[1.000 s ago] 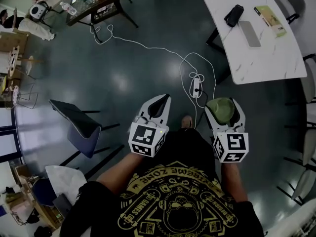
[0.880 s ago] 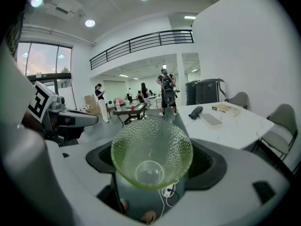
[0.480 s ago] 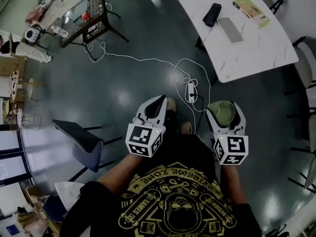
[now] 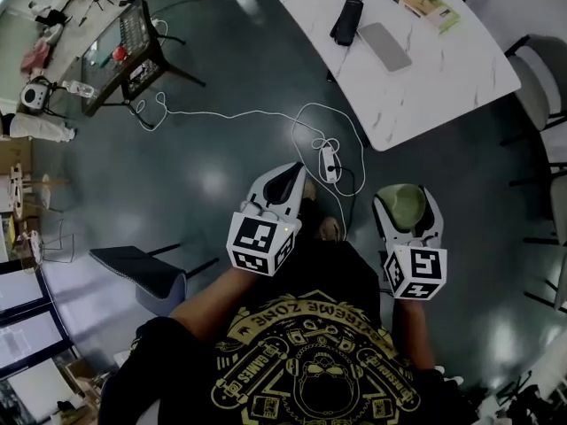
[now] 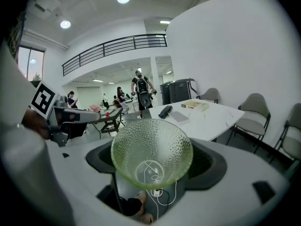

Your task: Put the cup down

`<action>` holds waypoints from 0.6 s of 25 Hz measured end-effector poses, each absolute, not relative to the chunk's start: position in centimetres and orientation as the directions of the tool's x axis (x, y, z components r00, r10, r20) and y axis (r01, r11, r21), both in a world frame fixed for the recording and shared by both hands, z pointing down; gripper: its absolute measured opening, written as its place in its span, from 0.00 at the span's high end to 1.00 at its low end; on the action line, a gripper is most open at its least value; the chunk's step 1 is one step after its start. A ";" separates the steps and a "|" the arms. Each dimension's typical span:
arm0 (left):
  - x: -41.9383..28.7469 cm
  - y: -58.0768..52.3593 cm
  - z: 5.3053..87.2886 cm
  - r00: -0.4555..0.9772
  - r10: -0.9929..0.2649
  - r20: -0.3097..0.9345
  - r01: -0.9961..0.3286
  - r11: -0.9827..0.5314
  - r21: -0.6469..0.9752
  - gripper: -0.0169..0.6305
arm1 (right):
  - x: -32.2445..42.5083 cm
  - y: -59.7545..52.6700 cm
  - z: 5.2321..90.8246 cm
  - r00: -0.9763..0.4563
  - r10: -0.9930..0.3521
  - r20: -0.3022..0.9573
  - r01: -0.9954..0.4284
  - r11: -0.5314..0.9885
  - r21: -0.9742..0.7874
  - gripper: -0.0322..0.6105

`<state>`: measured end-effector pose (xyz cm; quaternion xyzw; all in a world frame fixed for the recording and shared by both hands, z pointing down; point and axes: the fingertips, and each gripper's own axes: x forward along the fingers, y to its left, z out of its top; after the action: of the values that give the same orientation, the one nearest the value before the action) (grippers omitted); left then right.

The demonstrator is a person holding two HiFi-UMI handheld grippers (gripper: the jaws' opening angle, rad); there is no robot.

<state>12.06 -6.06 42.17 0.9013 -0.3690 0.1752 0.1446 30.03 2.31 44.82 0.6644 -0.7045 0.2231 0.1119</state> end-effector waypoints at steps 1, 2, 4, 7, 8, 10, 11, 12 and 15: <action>12.3 -6.6 42.3 0.670 -0.609 0.424 -0.712 -0.689 0.134 0.96 | 30.1 1.9 45.0 -0.090 -0.883 0.460 -0.986 0.014 -0.167 0.32; 12.5 -7.1 42.5 0.672 -0.605 0.427 -0.710 -0.690 0.138 0.96 | 30.1 1.5 45.3 -0.090 -0.880 0.466 -0.986 0.011 -0.168 0.32; 12.3 -8.1 43.1 0.670 -0.600 0.437 -0.711 -0.687 0.148 0.96 | 30.0 0.6 45.8 -0.089 -0.873 0.480 -0.986 0.009 -0.167 0.32; 11.7 -9.9 44.2 0.666 -0.593 0.452 -0.716 -0.678 0.165 0.96 | 29.6 -1.3 46.2 -0.088 -0.864 0.496 -0.987 0.008 -0.160 0.32; 11.5 -10.6 44.4 0.666 -0.592 0.454 -0.717 -0.676 0.172 0.96 | 29.5 -2.0 46.3 -0.087 -0.862 0.500 -0.988 0.009 -0.155 0.32; 11.2 -12.0 44.9 0.669 -0.588 0.454 -0.717 -0.672 0.186 0.96 | 29.3 -3.6 46.2 -0.083 -0.858 0.507 -0.990 0.011 -0.142 0.32; 11.1 -12.8 45.0 0.672 -0.587 0.452 -0.716 -0.671 0.193 0.96 | 29.2 -4.4 46.1 -0.080 -0.856 0.511 -0.991 0.012 -0.135 0.32; 10.9 -13.7 45.0 0.674 -0.586 0.450 -0.715 -0.670 0.200 0.96 | 29.0 -5.2 45.9 -0.077 -0.854 0.514 -0.992 0.012 -0.129 0.32; 10.1 -16.3 44.9 0.681 -0.588 0.437 -0.714 -0.666 0.216 0.96 | 28.1 -8.0 45.6 -0.077 -0.849 0.523 -0.994 0.023 -0.109 0.32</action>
<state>10.13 -16.26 44.92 0.8972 -0.3627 0.1673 0.1882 28.06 -8.00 45.55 0.6607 -0.6974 0.2281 0.1587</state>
